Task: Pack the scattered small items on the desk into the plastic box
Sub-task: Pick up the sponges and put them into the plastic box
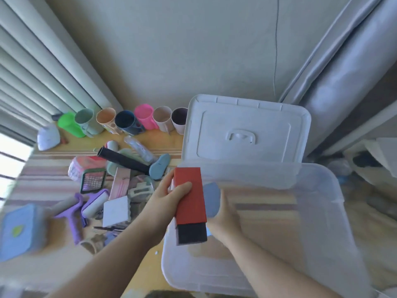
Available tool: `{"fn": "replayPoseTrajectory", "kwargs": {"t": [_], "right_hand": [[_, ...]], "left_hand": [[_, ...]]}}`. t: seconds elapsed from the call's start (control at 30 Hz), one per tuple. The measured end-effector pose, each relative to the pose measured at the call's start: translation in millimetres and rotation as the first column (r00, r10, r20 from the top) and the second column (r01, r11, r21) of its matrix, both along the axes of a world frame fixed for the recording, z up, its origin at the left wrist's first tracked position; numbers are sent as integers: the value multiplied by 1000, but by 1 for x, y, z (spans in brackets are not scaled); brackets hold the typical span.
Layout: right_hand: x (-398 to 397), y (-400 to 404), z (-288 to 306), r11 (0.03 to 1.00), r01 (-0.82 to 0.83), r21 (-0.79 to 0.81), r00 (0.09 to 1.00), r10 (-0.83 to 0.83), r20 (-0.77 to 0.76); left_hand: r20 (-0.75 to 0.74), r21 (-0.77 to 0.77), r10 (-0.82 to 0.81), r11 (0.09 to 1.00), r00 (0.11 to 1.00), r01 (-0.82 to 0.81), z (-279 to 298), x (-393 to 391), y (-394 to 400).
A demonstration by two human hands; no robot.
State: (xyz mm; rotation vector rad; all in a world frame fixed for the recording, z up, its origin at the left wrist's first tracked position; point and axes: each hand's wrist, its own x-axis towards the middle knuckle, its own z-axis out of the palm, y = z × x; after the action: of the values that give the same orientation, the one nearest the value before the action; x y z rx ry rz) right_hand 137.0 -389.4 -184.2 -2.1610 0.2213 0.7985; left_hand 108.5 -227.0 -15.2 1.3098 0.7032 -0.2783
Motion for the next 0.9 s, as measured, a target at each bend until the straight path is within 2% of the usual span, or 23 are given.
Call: {"fn": "replayPoseTrajectory", "kwargs": {"t": [0.07,0.17,0.27,0.37,0.43,0.5,0.53,0.6,0.67,0.77,0.9], "right_hand": [[-5,18,1,997,-11,-77,999,15,48],[-7,33,3,991,-3,-131,1000,6,24],[-10,26,7,996,-44,-83,998,41,-43],[3,-6,38,997,-33,66,998,37,-58],[11,-37,74,951,52,304,983,4,-183],[9,-68,109,837,77,542,926,141,-349],[5,-81,120,809,33,587,906,223,-358],[-7,-98,127,832,-41,554,919,249,-306],[-13,-105,119,900,-2,435,967,113,-230],[-14,-108,98,940,122,319,976,-56,-209],[-4,-94,65,988,83,128,986,-64,-151]], "left_hand": [[20,61,21,998,1000,-22,1,-6,4],[6,125,34,992,999,-35,-4,-13,8],[-9,151,26,988,1000,-24,-9,-15,9],[0,172,-10,985,1000,10,-13,-13,3],[-8,180,-42,983,999,42,-19,-10,-5],[-11,112,-68,991,998,69,-28,-7,-19],[-10,60,-96,994,995,96,-32,-6,-27],[-13,-43,-190,981,982,189,-41,-7,-45],[-21,-60,-306,951,952,304,-44,-8,-59],[-46,134,-418,897,907,420,-31,-12,-55],[-32,380,-406,840,913,387,-16,-30,-8]]}}
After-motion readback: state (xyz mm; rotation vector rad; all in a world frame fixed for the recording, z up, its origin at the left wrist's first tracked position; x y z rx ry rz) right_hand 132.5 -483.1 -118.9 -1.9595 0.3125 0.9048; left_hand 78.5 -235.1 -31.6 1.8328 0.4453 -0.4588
